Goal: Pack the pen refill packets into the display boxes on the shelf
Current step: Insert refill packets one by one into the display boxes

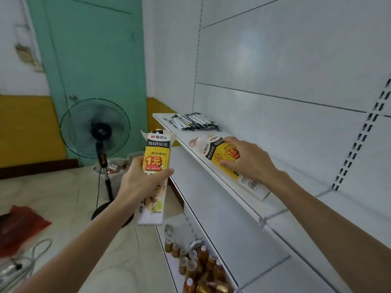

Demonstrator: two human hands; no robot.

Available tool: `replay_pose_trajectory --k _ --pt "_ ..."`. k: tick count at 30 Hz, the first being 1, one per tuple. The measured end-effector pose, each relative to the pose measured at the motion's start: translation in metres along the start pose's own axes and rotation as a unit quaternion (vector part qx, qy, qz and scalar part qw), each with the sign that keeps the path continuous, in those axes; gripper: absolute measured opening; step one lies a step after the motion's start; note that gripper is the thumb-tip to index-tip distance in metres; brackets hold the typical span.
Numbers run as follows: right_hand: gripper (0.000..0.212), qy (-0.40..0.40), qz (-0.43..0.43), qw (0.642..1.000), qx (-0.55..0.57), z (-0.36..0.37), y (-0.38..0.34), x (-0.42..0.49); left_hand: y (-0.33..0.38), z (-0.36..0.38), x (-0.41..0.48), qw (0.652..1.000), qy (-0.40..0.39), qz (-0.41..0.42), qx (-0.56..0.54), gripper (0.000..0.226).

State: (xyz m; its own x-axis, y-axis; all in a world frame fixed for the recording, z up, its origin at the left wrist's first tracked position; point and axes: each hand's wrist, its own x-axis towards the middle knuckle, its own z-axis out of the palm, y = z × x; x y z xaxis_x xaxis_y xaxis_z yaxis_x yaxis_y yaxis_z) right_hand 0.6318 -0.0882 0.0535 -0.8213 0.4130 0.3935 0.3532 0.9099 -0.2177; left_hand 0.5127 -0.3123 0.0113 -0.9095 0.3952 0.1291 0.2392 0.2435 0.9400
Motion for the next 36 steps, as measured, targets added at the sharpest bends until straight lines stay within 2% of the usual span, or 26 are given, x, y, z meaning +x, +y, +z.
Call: replay_pose_trajectory --k 8,12,20,29,31,33,36 --pt "0.06 0.016 0.014 1.0 -0.007 0.037 0.019 0.153 0.005 0.02 0.155 1.0 -0.006 0.005 -0.011 0.05" --pt "0.06 0.003 0.022 0.999 -0.036 0.064 0.022 0.202 -0.004 0.027 0.224 0.999 -0.043 0.017 -0.014 0.051" --pt "0.059 0.04 0.165 0.984 -0.058 0.105 0.039 0.287 -0.027 0.029 0.374 0.987 -0.147 0.067 0.005 0.052" --pt "0.054 0.023 0.371 0.917 -0.142 0.129 0.057 0.335 -0.029 0.035 0.515 0.972 -0.221 0.083 -0.015 0.047" --pt "0.047 -0.012 0.411 0.897 -0.162 0.132 0.067 0.338 -0.028 0.046 0.537 0.967 -0.238 0.09 -0.022 0.047" --pt "0.043 -0.088 0.447 0.87 -0.191 0.134 0.075 0.341 -0.023 0.058 0.559 0.965 -0.244 0.093 -0.027 0.048" --pt "0.047 -0.159 0.497 0.818 -0.244 0.136 0.081 0.347 -0.015 0.077 0.589 0.959 -0.255 0.111 -0.056 0.04"
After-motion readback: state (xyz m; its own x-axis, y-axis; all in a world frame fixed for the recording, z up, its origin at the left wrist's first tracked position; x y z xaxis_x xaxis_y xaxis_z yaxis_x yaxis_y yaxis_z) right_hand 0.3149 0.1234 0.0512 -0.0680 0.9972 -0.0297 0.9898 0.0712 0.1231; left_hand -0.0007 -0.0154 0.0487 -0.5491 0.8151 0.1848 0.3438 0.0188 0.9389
